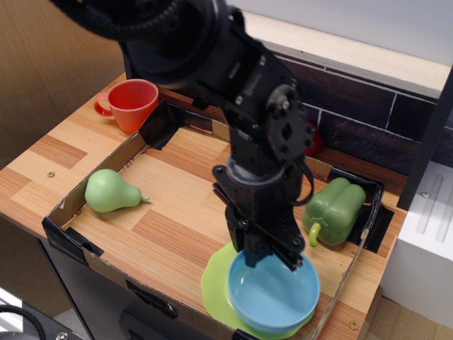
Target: Take bowl off plate
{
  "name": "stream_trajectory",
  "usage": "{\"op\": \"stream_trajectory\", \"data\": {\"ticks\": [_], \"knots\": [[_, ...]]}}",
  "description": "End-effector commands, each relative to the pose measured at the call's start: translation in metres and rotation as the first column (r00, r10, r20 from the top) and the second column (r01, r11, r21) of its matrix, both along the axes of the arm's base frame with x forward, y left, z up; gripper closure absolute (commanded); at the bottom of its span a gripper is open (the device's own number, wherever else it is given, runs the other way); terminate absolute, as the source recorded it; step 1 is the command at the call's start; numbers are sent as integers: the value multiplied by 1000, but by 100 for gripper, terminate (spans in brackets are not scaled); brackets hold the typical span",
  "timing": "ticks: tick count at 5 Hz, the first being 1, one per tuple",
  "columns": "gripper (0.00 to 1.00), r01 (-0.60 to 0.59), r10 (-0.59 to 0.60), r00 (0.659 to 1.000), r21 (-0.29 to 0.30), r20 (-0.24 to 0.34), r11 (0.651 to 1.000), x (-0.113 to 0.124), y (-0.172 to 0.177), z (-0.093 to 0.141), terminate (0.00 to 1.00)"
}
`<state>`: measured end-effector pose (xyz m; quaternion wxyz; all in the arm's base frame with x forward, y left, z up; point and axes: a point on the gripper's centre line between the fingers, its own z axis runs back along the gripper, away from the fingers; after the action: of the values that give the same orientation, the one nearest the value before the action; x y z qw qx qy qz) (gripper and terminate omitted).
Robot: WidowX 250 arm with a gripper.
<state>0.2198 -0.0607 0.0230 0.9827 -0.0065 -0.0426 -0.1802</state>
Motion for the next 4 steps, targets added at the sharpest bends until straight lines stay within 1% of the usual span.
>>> {"op": "stream_trajectory", "data": {"ticks": [1, 2, 3, 4], "knots": [[100, -54, 58, 996, -59, 63, 997, 12, 25, 33, 0], [100, -142, 150, 986, -106, 72, 984, 28, 51, 54, 0], [100, -231, 240, 966, -106, 92, 967, 49, 79, 59, 0], [100, -350, 357, 929, -80, 101, 933, 65, 91, 46, 0]]}}
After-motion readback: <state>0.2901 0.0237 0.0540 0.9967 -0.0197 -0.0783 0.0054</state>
